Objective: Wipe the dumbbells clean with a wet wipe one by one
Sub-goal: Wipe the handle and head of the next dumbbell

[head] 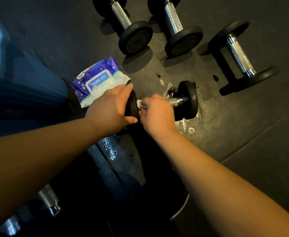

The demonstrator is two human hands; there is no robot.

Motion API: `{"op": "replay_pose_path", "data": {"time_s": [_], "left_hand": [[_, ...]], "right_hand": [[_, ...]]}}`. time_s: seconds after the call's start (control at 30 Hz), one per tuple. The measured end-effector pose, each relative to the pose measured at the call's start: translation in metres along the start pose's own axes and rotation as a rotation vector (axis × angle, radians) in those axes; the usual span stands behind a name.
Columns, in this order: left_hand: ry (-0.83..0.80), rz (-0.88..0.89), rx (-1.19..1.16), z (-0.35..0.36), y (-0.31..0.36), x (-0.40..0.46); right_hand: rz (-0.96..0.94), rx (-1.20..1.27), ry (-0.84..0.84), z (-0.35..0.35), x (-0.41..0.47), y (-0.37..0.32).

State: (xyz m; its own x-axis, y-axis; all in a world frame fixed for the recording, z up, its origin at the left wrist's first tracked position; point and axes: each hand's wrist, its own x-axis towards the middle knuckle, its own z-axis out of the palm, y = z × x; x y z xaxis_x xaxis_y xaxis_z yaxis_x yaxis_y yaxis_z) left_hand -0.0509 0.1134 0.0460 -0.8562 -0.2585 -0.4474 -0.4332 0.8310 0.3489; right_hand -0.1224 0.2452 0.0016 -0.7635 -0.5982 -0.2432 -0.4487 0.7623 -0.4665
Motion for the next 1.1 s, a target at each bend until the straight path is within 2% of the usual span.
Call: {"op": "replay_pose_path", "data": {"time_s": [0.13, 0.23, 0.43, 0.57, 0.77, 0.93, 1.1], "left_hand": [[-0.083, 0.017, 0.051, 0.009, 0.002, -0.004], [-0.057, 0.032, 0.046, 0.016, 0.002, -0.008], [0.001, 0.058, 0.019, 0.022, 0.003, -0.019], [0.000, 0.046, 0.002, 0.025, 0.004, -0.026], [0.023, 0.039, -0.017, 0.031, 0.009, -0.035], [0.040, 0.037, -0.009, 0.034, 0.013, -0.044], [0.058, 0.030, -0.006, 0.037, 0.014, -0.048]], "right_hand": [[0.015, -0.041, 0.024, -0.003, -0.002, 0.012], [0.087, -0.059, 0.062, -0.008, 0.000, 0.019], [-0.002, -0.075, -0.036, -0.001, -0.022, 0.002], [0.096, -0.091, 0.027, -0.009, -0.021, 0.022], [-0.007, -0.075, -0.040, 0.002, -0.042, 0.002], [0.129, -0.086, 0.029, -0.009, -0.037, 0.027], [-0.012, -0.033, -0.063, 0.003, -0.057, 0.006]]}}
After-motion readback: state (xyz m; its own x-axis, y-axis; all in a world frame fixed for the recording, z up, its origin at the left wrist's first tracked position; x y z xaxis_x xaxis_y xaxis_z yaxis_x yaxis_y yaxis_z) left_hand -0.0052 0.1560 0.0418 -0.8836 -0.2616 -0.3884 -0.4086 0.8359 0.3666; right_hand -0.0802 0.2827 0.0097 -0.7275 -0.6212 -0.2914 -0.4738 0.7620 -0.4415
